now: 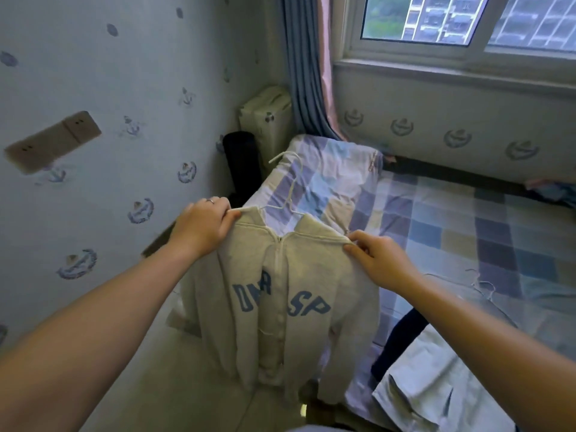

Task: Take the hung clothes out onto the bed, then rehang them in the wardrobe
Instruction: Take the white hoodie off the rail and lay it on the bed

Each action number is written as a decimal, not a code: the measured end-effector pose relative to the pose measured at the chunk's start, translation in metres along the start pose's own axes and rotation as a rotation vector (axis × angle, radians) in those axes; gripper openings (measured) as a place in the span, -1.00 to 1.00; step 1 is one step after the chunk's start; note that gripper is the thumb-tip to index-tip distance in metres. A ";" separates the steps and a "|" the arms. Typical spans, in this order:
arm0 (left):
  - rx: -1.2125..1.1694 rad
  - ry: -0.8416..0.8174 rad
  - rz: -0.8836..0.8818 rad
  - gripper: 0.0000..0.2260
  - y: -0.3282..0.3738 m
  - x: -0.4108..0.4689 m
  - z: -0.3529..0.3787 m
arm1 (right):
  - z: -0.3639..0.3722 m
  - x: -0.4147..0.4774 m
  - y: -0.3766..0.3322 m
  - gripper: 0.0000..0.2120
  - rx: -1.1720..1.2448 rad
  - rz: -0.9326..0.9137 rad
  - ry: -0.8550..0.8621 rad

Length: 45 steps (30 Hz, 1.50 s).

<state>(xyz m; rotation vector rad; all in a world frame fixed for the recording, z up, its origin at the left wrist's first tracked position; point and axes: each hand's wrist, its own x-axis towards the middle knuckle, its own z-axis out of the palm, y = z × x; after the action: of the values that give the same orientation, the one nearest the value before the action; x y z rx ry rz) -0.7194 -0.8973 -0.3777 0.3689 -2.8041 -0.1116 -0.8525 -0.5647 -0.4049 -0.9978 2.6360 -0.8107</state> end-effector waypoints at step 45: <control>-0.372 -0.784 -0.123 -0.43 -0.035 0.224 0.408 | 0.242 0.250 0.168 -0.35 0.288 0.821 0.000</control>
<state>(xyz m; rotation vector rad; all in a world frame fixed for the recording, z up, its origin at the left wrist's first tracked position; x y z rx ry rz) -1.0448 -0.9754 -0.7031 0.4828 -3.3925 -0.9837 -1.0414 -0.7280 -0.6997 0.1717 2.4683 -0.9051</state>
